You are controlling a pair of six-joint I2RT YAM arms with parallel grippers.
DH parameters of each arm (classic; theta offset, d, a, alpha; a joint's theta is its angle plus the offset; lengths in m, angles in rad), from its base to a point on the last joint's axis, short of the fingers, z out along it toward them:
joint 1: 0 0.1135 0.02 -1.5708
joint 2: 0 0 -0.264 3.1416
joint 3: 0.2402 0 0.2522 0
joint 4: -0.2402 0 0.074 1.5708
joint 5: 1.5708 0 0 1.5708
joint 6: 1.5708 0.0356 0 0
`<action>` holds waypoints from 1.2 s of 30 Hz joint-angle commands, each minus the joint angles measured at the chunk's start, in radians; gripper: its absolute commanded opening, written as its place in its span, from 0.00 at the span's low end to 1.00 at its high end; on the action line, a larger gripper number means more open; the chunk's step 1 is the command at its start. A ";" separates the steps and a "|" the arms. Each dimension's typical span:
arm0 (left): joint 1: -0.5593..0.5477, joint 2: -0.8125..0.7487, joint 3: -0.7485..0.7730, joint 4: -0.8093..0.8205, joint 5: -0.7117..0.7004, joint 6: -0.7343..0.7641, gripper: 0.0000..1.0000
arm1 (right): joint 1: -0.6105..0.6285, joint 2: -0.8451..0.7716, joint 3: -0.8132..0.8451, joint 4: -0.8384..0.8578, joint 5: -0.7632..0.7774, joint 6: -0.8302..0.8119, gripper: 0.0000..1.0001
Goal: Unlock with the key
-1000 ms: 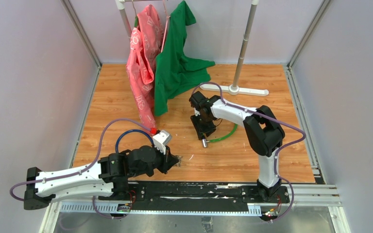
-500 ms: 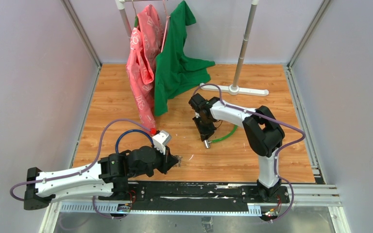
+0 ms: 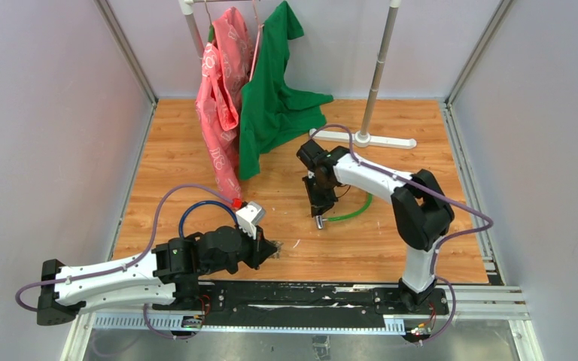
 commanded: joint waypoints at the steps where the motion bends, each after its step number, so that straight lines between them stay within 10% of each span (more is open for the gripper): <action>1: 0.005 0.001 0.013 0.032 -0.002 -0.002 0.00 | -0.037 -0.109 -0.010 -0.061 -0.063 0.122 0.00; 36: 0.004 0.045 0.228 0.087 0.031 0.046 0.00 | -0.144 -0.489 -0.019 -0.061 -0.273 0.689 0.00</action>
